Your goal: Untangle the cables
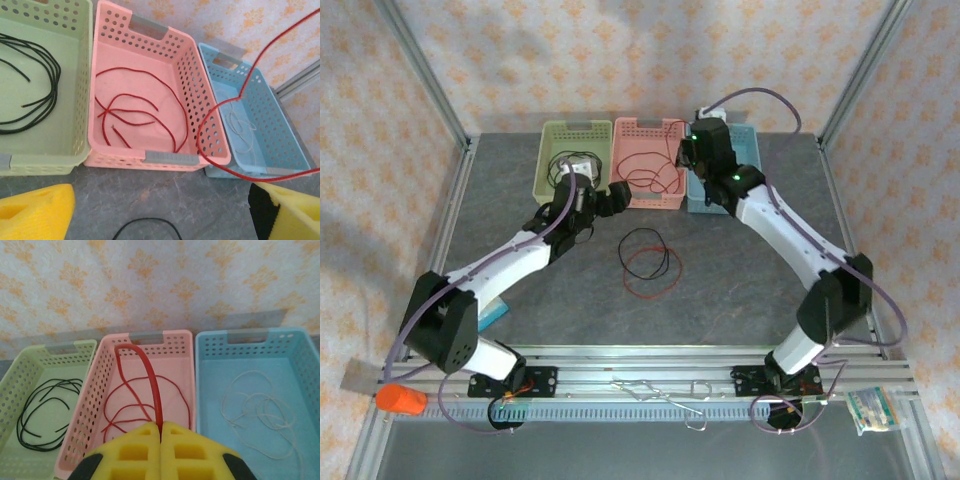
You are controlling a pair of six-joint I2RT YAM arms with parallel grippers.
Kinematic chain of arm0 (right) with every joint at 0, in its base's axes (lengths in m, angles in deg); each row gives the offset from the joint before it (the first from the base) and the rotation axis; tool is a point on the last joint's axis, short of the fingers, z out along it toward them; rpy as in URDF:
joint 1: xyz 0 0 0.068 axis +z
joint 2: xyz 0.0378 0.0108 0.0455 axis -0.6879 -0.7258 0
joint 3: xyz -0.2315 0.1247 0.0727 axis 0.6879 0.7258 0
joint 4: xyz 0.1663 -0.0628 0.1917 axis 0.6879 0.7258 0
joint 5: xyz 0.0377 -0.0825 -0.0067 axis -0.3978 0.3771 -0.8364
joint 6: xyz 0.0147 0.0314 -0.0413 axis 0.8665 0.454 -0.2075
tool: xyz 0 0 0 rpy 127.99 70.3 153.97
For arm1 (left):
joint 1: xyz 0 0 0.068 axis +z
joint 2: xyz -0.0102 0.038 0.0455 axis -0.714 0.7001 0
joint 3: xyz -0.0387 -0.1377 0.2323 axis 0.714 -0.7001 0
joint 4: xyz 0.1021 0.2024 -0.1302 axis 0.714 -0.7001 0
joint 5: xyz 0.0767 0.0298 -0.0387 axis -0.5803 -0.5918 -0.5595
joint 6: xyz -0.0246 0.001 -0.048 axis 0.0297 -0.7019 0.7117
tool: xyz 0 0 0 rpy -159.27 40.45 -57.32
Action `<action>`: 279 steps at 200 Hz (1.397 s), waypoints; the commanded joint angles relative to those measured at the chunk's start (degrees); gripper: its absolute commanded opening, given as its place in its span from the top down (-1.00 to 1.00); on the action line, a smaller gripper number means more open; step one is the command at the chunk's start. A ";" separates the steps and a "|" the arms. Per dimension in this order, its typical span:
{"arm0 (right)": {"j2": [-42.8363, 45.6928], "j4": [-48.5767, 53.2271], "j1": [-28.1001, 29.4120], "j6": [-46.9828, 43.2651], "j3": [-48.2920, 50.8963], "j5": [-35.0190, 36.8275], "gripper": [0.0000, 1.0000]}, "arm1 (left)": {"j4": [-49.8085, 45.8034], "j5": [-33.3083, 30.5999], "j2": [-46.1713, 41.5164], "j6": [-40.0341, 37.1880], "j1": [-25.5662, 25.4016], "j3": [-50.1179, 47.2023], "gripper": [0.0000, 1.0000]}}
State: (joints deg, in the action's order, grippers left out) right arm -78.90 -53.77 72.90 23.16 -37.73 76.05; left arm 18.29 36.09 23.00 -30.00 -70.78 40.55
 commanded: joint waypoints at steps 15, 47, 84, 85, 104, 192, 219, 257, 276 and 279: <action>-10.57 0.00 -0.41 0.47 -11.83 -1.49 1.00 | -0.57 0.22 4.53 0.13 1.13 6.64 -0.84; -21.91 3.43 -0.91 0.90 -24.61 -2.29 1.00 | -1.15 0.01 7.36 -0.14 1.87 9.84 -0.86; -35.24 9.38 -1.64 2.89 -41.74 -4.99 1.00 | -3.27 0.54 9.84 -0.33 2.45 13.20 -0.86; -35.52 9.45 -1.69 2.96 -42.12 -5.15 1.00 | -3.28 0.59 9.84 -0.32 2.45 13.30 -0.86; -39.42 8.82 -2.46 4.12 -45.75 -9.79 1.00 | -3.98 1.31 10.32 -0.40 2.47 13.67 -0.86; -44.21 11.05 -4.91 5.00 -47.95 -13.86 0.15 | -5.71 1.60 8.30 -1.06 1.75 6.74 -0.81; -42.81 12.03 -4.91 4.33 -47.82 -12.58 0.03 | -5.66 0.86 7.12 -0.93 1.35 4.12 -0.79; -37.67 12.30 -4.80 3.48 -43.29 -12.77 0.03 | -6.18 -0.46 6.17 -1.45 0.28 1.59 -0.72; -32.56 10.12 -4.31 3.22 -36.50 -12.71 0.06 | -7.01 -1.74 5.50 -2.06 -1.07 0.63 -0.68; -31.63 9.59 -4.17 3.07 -35.17 -12.63 0.06 | -7.14 -1.88 5.35 -2.18 -1.35 0.49 -0.68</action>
State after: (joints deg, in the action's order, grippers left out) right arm -120.26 -42.47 67.85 27.45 -78.62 62.35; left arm 13.00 36.79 31.35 -30.53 -70.40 42.23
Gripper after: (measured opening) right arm 0.473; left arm 0.847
